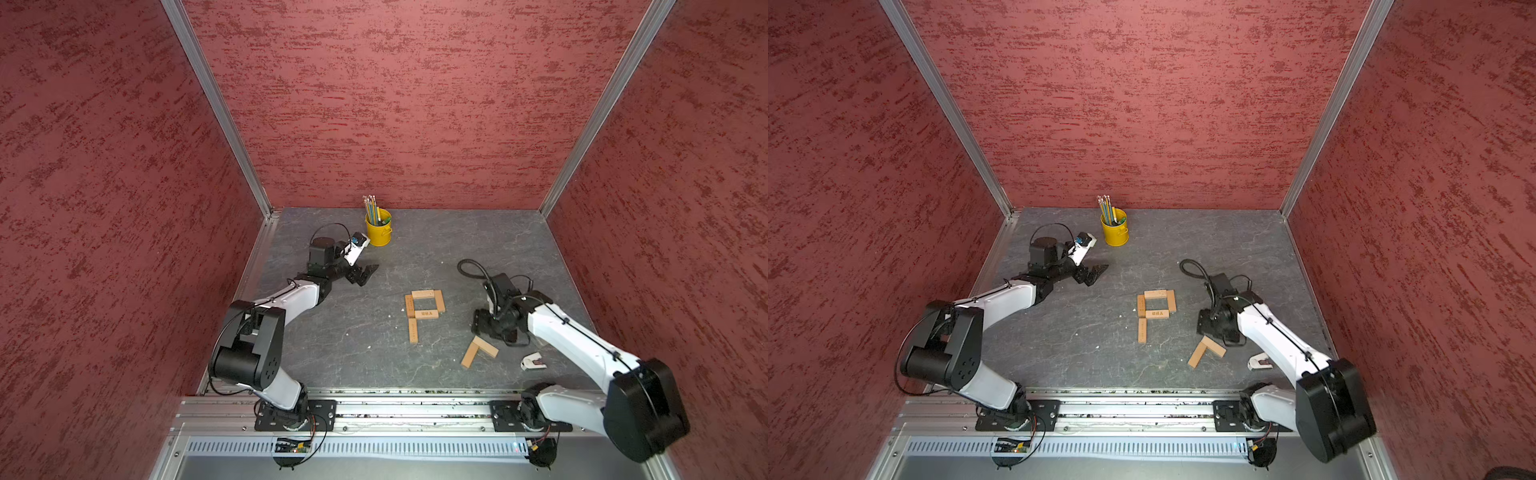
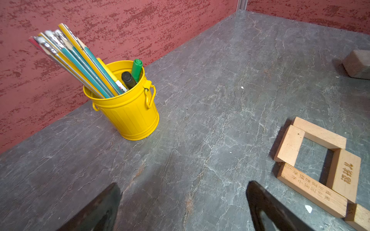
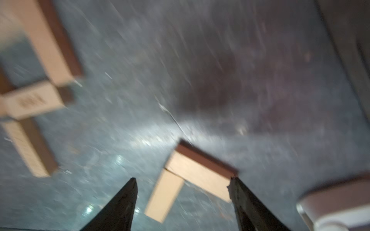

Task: Assemble the number 8 with building blocks
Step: Pick up the building block from the center of the board.

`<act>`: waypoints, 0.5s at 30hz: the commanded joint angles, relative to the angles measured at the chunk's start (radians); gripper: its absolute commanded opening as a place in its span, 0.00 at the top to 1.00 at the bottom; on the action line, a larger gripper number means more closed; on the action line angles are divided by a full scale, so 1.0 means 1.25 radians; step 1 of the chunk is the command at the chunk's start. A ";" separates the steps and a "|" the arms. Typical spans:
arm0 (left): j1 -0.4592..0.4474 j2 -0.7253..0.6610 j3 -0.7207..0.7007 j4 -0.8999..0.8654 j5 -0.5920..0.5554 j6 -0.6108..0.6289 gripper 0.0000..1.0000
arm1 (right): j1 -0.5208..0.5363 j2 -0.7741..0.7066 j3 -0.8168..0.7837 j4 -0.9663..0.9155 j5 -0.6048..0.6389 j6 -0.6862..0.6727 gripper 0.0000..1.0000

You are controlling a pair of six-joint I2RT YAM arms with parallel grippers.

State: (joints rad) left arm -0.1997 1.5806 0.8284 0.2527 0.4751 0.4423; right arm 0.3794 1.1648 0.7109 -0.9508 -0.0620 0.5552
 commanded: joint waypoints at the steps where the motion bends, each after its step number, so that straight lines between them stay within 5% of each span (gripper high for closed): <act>1: -0.002 0.015 0.024 -0.011 0.017 0.005 0.01 | 0.011 -0.088 0.059 -0.120 0.091 0.044 0.25; 4: -0.001 0.009 0.021 -0.006 0.020 0.003 0.01 | 0.037 -0.147 0.128 -0.113 0.109 -0.014 0.21; 6: -0.001 0.003 0.016 -0.003 0.024 0.002 0.00 | 0.056 -0.175 0.161 -0.095 0.107 -0.105 0.01; 12: -0.002 -0.018 -0.008 0.021 0.024 -0.010 0.01 | 0.078 -0.221 0.166 0.185 0.051 -0.180 0.01; 15: -0.003 -0.020 -0.007 0.022 0.031 -0.014 0.01 | 0.080 -0.232 0.183 0.359 0.113 -0.163 0.01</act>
State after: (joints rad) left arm -0.2005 1.5864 0.8307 0.2546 0.4942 0.4370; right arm 0.4744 0.8894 0.9237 -0.7750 0.0326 0.3656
